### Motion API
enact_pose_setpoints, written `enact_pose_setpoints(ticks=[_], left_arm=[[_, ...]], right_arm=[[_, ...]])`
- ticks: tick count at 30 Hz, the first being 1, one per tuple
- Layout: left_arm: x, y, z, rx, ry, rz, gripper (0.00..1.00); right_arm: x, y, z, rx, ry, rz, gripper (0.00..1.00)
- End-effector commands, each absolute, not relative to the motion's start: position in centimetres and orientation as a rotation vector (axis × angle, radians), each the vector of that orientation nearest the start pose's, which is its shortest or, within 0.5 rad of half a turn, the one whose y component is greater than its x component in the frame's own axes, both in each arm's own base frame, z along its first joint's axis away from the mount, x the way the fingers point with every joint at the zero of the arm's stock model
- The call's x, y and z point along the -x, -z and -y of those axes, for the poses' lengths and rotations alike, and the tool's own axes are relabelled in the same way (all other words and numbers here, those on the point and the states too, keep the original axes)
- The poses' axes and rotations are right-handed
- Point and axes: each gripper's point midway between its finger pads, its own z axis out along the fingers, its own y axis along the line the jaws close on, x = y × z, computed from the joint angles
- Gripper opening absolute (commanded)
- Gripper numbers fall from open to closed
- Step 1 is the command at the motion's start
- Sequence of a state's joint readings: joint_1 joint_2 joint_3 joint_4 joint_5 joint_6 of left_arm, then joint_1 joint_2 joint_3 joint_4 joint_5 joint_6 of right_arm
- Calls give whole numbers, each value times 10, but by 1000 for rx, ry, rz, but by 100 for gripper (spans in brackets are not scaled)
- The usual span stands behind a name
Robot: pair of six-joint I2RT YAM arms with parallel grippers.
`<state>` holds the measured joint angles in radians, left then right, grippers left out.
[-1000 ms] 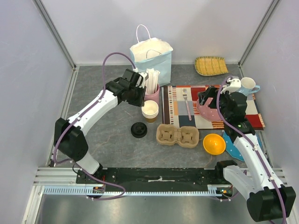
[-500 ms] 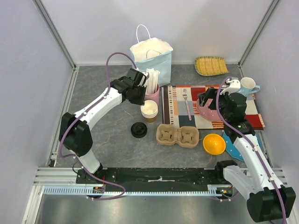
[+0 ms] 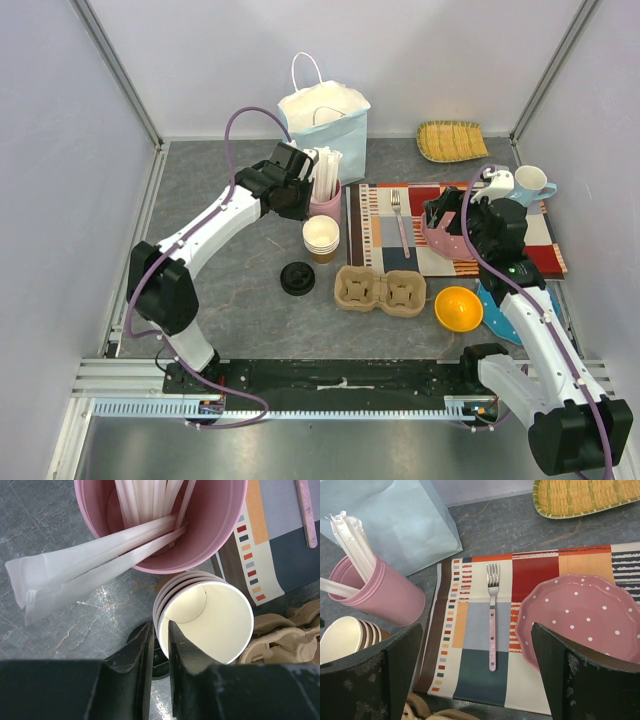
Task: Pack the takeout coffee
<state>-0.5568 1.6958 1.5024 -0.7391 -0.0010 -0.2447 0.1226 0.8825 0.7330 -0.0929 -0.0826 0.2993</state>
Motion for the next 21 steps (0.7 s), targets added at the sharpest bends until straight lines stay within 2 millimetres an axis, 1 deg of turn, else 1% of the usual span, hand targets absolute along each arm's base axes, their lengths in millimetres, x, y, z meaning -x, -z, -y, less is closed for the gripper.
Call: enact_pose_setpoints(ticks=[1,4,7,11,14,16,18,21], left_arm=[[-355,-155,230,-393,298,-2514,27],[-355,-150,231,-389,299,-2524,31],[-356,-145,230,-397,288,-2530,31],[-355,-145,229,-391,288,-2531,22],[-354,-145,231,-397,299,-2534,19],[-354,-142,228,-391,276,-2538,18],[-352,-138,227,-395,273,-2545,14],[-353,-143,228,-388,283,-2537,2]], right_arm=[[-331,-245,-70,-80,-372,-1814,98],[-330,-244,-69,-78,-368,-1815,98],[-330,-244,-69,-76,-367,-1815,98],[-330,-244,-69,-79,-366,-1815,98],[-331,-245,-68,-82,-363,-1813,98],[-331,-244,-68,-80,-362,-1816,98],[-331,-244,-69,-78,-364,-1815,98],[-330,-246,-68,-76,-363,-1809,98]])
